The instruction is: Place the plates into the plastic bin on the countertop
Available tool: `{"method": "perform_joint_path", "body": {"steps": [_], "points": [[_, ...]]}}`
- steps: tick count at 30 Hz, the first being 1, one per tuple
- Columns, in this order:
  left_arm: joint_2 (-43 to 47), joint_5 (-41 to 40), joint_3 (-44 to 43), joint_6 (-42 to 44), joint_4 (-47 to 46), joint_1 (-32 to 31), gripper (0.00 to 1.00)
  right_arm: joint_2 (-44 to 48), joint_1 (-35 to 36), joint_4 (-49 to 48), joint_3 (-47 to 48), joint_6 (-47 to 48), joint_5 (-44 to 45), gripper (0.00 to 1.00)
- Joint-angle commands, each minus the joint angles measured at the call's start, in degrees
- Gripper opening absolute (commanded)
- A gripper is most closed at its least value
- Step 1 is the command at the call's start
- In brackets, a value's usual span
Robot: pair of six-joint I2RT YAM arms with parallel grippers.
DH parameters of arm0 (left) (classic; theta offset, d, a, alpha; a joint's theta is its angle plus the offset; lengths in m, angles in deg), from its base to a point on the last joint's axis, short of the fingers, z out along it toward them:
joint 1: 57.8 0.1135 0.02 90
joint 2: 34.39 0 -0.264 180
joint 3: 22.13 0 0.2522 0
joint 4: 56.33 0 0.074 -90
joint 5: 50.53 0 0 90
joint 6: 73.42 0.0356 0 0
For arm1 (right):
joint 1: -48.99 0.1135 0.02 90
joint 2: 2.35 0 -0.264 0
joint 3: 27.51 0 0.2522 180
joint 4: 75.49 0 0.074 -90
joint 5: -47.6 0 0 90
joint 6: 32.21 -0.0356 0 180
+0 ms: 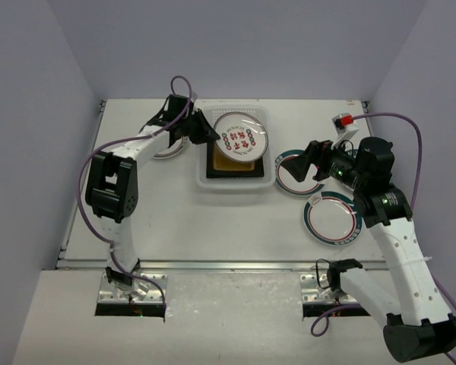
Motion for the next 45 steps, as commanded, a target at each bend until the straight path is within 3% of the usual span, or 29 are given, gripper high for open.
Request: {"method": "perform_joint_path", "body": {"steps": [1,13,14,15,19,26,27,28,31,35,38,42,45], "points": [[-1.5,-4.63,-5.09,4.35,4.06,0.31,0.0,0.93,-0.2,0.32,3.27,1.5,1.64,0.99],[-8.55,-7.57,-12.1,6.99,12.83,-0.22,0.03,0.05,-0.13,-0.38,3.09,1.67,0.24,0.99],[-8.8,-8.02,-12.82,7.06,13.68,-0.22,0.1,0.05,-0.2,-0.38,3.07,1.67,0.32,0.99],[-8.86,-8.55,-13.6,7.07,14.2,-0.22,0.26,0.05,-0.2,-0.39,2.92,1.67,0.32,0.99],[-6.97,-11.2,-13.3,7.24,15.25,-0.22,0.6,-0.08,-0.2,-0.95,2.62,1.41,-0.11,0.99],[-2.49,-12.68,-15.31,8.57,16.2,-0.89,0.76,-0.44,-0.16,-1.7,2.3,0.84,-1.41,0.99],[-1.23,-14.38,-15.76,8.73,16.55,-1.01,0.85,-0.5,-0.14,-1.7,2.3,0.86,-1.51,0.99],[-0.33,-16.49,-16.28,8.71,17.17,-1.01,1.0,-0.56,-0.2,-1.7,2.28,0.79,-1.48,0.99],[3.32,-26.51,-17.1,7.36,18.58,-0.92,1.0,-0.57,-0.2,-1.88,2.12,0.61,-1.8,0.99],[10.7,-36.75,-10.19,1.31,14.52,0.96,1.0,-0.74,-0.2,-2.23,1.82,0.53,-2.1,0.99],[15.57,-36.77,2.78,-9.45,10.67,7.28,1.0,-0.83,-0.2,-2.58,1.16,0.53,-2.68,0.99],[21.4,-30.68,20.06,-15.55,-4.73,19.29,1.0,-0.6,-0.2,-2.52,0.67,0.7,-3.58,0.99],[19.65,-21.38,33.39,-20.85,-15.96,26.83,1.0,-0.37,-0.2,-3.01,0.16,0.97,-4.97,0.99]]}}
